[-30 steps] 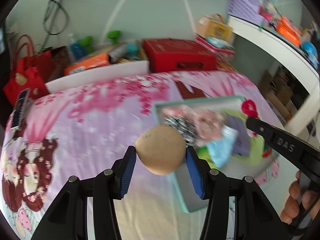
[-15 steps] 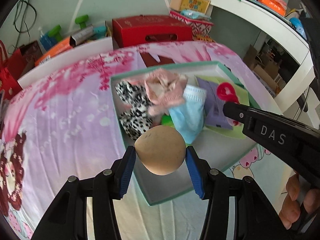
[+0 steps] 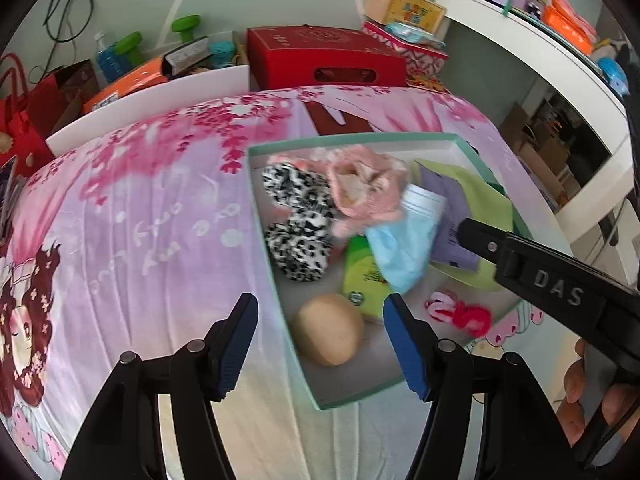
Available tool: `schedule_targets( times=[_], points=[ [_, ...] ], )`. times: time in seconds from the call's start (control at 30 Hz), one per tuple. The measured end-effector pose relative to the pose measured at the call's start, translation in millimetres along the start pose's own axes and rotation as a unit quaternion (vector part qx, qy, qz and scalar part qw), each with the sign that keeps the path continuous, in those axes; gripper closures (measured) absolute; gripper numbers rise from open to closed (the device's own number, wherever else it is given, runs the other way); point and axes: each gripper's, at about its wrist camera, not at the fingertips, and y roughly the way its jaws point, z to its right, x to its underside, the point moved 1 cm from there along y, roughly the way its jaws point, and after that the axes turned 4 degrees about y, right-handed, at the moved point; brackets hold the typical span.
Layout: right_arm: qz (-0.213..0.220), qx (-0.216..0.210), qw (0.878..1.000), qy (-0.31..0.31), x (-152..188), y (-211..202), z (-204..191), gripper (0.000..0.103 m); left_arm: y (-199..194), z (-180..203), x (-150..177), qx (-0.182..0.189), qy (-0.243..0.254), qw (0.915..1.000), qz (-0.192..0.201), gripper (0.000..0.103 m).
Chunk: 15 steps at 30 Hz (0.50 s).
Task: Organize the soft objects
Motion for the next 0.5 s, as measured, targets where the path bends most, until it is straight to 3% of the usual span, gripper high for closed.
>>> schedule_targets(
  times=[0.2,0.23,0.27,0.33,0.5],
  points=[
    [-0.002,0.008,1.000,0.003,-1.8,0.2,2.1,0.037,-0.4,-31.9,-1.2,-0.028,-0.055,0.9981,-0.003,0.036],
    [-0.005,0.010,1.000,0.002,-1.6,1.2,1.8,0.034,1.2,-41.0,-0.3,-0.039,-0.072,0.9966,-0.008,0.034],
    [-0.008,0.012,1.000,-0.001,-1.3,2.1,1.1,0.033,2.2,-46.2,0.7,-0.046,-0.080,0.9957,-0.011,0.024],
    [-0.012,0.015,1.000,-0.009,-0.3,3.7,-1.6,0.028,4.6,-59.1,2.9,-0.068,-0.100,0.9926,-0.015,0.012],
    [-0.017,0.023,0.999,-0.030,2.2,6.0,-7.2,0.017,3.3,-84.4,7.5,-0.105,-0.138,0.9848,-0.017,0.011]
  ],
)
